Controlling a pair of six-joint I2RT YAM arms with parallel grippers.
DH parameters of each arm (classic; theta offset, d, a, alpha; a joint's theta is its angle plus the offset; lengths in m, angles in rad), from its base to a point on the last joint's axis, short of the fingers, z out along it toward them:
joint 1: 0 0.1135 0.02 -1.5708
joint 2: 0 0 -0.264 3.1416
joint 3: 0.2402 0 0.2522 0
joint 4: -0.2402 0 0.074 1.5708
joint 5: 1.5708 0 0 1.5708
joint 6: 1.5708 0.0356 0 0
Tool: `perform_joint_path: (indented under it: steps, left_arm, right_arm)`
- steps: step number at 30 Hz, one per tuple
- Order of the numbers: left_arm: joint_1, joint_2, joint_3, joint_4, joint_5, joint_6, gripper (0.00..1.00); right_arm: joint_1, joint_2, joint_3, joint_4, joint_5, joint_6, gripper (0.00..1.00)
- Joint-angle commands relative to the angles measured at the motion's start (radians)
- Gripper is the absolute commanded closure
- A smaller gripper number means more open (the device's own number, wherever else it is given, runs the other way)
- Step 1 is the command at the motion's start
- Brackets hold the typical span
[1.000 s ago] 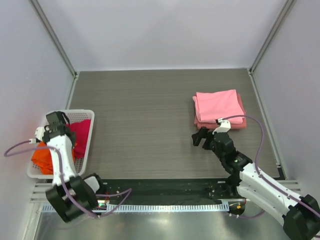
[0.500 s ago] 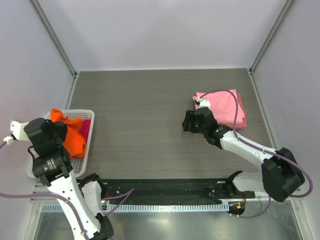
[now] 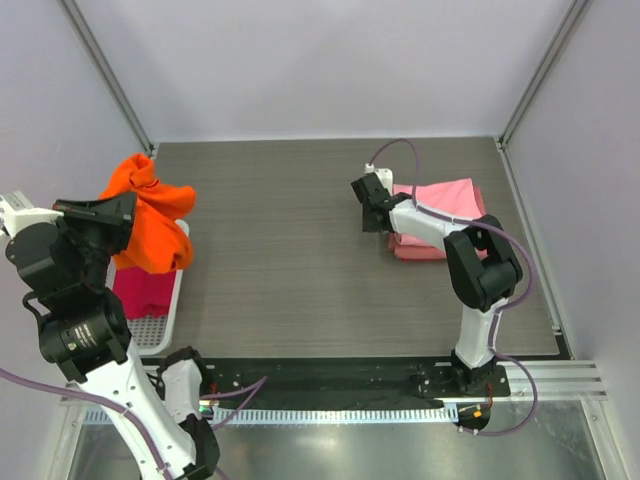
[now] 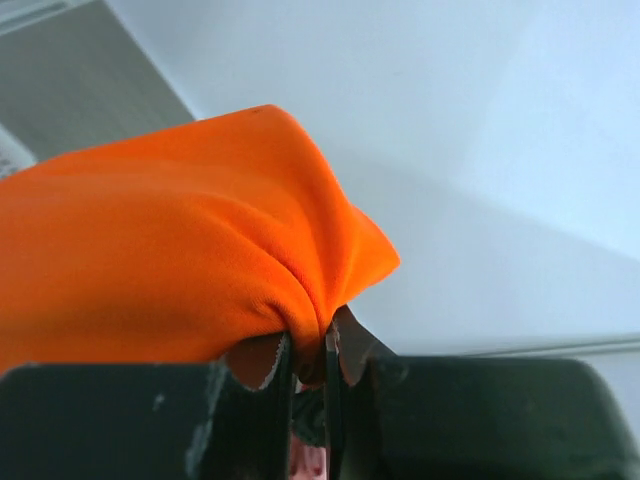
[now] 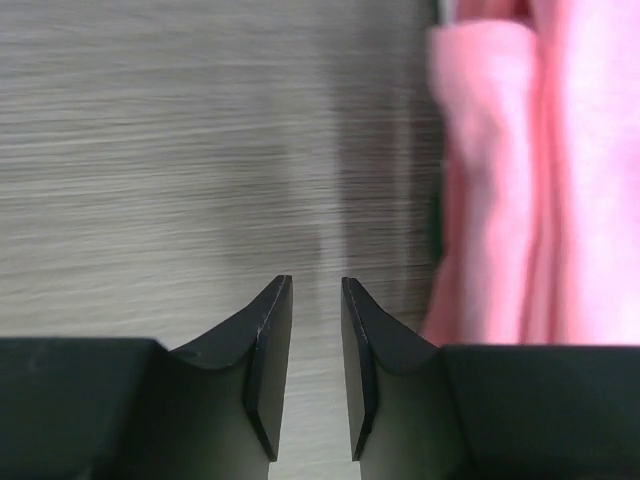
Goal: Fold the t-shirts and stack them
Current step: Neatly place the folded tshirt to the corner
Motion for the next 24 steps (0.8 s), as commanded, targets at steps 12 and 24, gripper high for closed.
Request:
perform_joint_path:
  steps: [12, 24]
  left_arm:
    - [0.002, 0.097, 0.085, 0.287, 0.245, -0.202, 1.0]
    - [-0.47, 0.249, 0.032, 0.39, -0.035, -0.183, 1.0]
  right_arm:
    - [-0.291, 0.045, -0.008, -0.117, -0.004, -0.021, 0.68]
    - [-0.423, -0.018, -0.002, -0.135, -0.042, -0.012, 0.54]
